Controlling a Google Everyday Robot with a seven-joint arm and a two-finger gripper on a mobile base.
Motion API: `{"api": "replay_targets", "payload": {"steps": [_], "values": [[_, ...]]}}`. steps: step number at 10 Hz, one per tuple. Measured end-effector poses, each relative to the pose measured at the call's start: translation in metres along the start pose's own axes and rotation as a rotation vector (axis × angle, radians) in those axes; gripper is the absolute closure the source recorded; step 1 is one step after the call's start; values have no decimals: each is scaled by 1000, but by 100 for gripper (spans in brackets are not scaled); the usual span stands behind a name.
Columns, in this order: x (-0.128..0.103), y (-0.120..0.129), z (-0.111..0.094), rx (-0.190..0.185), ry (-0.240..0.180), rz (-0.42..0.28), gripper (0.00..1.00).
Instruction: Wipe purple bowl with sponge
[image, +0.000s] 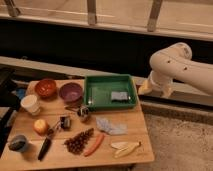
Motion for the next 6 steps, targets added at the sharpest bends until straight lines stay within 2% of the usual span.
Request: {"api": "replay_targets", "payload": {"steps": [3, 4, 6], "values": [[1, 0, 1, 1, 8, 0, 20], [-2, -2, 6, -1, 25, 2, 20], [-7, 17, 29, -19, 60, -27, 20]]}}
